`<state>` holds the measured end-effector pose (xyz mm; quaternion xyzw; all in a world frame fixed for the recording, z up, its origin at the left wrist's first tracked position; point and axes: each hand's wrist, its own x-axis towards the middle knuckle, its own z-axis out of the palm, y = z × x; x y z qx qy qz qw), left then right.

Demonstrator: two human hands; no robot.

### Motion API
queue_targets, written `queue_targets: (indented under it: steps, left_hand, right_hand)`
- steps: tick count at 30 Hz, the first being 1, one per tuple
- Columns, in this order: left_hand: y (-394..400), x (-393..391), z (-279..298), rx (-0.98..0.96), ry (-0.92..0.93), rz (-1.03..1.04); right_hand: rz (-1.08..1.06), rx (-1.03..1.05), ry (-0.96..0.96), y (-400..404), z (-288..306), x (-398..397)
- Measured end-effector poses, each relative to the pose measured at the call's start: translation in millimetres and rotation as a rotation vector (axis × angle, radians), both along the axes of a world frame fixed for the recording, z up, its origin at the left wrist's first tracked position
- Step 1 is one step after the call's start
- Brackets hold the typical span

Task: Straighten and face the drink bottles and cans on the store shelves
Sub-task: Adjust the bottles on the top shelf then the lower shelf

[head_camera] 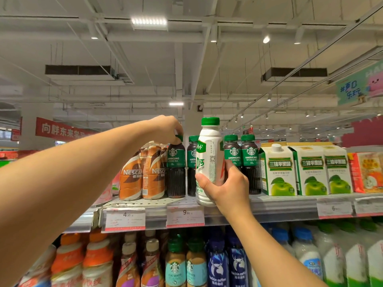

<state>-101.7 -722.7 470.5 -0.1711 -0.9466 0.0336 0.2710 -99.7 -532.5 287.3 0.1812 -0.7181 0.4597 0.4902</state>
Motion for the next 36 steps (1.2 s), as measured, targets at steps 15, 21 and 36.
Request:
queue_targets:
  steps: [15, 21, 36]
  left_hand:
    - [0, -13, -13, 0.080, 0.094, 0.002]
    - [0, -10, -12, 0.045, 0.129, 0.047]
    - [-26, 53, -50, -0.023, 0.386, 0.060]
  right_hand:
    - [0.000, 0.008, 0.017, 1, -1, -3]
    - [0.021, 0.007, 0.021, 0, 1, 0]
    - [0.057, 0.016, 0.032, 1, 1, 6]
